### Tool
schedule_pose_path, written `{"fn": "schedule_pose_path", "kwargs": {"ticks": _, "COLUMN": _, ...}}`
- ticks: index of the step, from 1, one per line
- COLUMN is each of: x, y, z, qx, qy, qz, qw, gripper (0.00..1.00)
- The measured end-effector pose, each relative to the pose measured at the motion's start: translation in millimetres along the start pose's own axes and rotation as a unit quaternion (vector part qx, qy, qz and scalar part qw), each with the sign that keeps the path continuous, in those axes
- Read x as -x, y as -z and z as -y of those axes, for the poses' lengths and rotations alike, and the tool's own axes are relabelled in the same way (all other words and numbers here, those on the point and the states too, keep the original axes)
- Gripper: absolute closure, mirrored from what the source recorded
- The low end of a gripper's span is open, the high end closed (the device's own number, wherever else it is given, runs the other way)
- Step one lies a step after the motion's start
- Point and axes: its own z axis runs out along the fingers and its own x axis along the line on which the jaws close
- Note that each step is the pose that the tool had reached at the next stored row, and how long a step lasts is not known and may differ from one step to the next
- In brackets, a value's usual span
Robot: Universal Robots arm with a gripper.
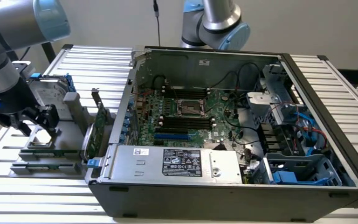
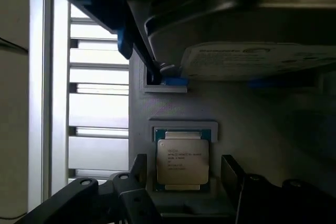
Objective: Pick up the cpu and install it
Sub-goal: 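Pick up the cpu and move it towards the insertion slot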
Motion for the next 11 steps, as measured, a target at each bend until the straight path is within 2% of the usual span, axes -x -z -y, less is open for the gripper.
{"fn": "schedule_pose_path", "kwargs": {"ticks": 4, "x": -0.1, "y": -4.5, "z": 0.1, "qx": -0.0025, "qy": -0.001, "qz": -0.0008, "qw": 1.0, "gripper": 0.33}}
{"fn": "schedule_pose_path", "kwargs": {"ticks": 7, "x": 0.0, "y": -5.4, "z": -0.8, "qx": -0.006, "qy": -0.002, "qz": -0.0017, "qw": 1.0, "gripper": 0.33}}
{"fn": "schedule_pose_path", "kwargs": {"ticks": 9, "x": 0.0, "y": -5.6, "z": -2.2, "qx": -0.0099, "qy": -0.002, "qz": -0.0019, "qw": 0.9999, "gripper": 0.33}}
{"fn": "schedule_pose_path", "kwargs": {"ticks": 11, "x": 0.0, "y": -5.7, "z": -3.8, "qx": -0.0156, "qy": -0.002, "qz": -0.0021, "qw": 0.9999, "gripper": 0.33}}
